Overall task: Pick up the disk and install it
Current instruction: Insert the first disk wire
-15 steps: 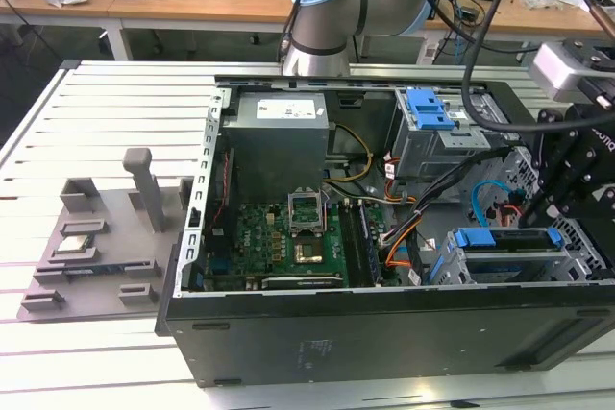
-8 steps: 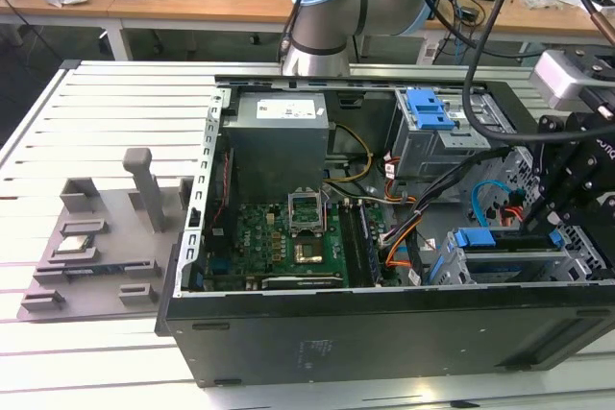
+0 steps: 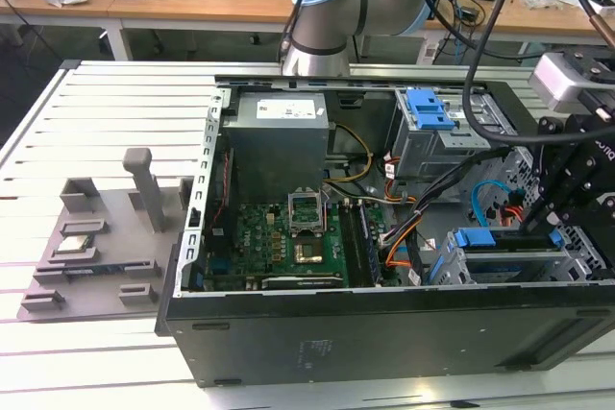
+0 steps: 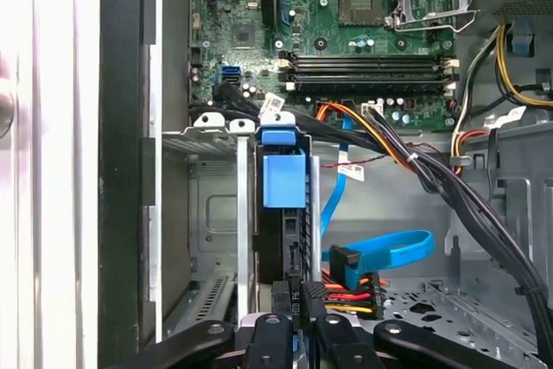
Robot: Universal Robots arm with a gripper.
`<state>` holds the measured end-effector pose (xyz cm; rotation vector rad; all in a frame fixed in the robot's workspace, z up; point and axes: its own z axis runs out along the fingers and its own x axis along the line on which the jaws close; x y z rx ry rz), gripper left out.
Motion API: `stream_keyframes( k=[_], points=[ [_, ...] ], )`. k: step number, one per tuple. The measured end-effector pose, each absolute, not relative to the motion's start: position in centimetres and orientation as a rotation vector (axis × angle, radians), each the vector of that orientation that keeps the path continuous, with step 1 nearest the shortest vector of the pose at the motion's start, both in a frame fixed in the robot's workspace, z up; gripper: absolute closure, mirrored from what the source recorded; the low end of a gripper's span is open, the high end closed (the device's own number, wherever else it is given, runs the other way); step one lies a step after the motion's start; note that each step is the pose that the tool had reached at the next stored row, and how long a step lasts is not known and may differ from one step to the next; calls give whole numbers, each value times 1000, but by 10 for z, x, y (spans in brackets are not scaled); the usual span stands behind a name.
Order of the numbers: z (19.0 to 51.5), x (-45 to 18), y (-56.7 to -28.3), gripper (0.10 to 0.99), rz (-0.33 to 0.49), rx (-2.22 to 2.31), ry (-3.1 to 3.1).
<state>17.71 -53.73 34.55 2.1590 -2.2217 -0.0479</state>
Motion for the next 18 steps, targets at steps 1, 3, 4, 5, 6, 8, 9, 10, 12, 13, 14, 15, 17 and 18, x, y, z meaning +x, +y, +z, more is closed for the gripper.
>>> stream_keyframes(
  k=[1, 3, 4, 5, 6, 8, 9, 10, 12, 13, 14, 15, 17, 18],
  points=[
    [345, 177, -536, 914, -48, 2156, -2224],
    [344, 177, -535, 914, -48, 2150, -2230],
    [344, 177, -535, 914, -48, 2148, -2232],
    [344, 178, -534, 914, -48, 2146, -2234],
    [343, 178, -534, 914, -48, 2146, -2235],
    [343, 179, -534, 914, -48, 2145, -2235],
    [343, 180, -534, 914, -48, 2145, -2235],
    [342, 180, -535, 914, -48, 2145, -2235],
    [342, 180, -535, 914, -48, 2145, -2235],
    [341, 180, -535, 914, -48, 2145, -2235],
    [340, 180, -535, 914, -48, 2145, -2235],
    [340, 180, -535, 914, -48, 2145, -2235],
    [338, 181, -535, 914, -48, 2145, -2235],
    [338, 181, -535, 914, -48, 2145, -2235]
  ],
)
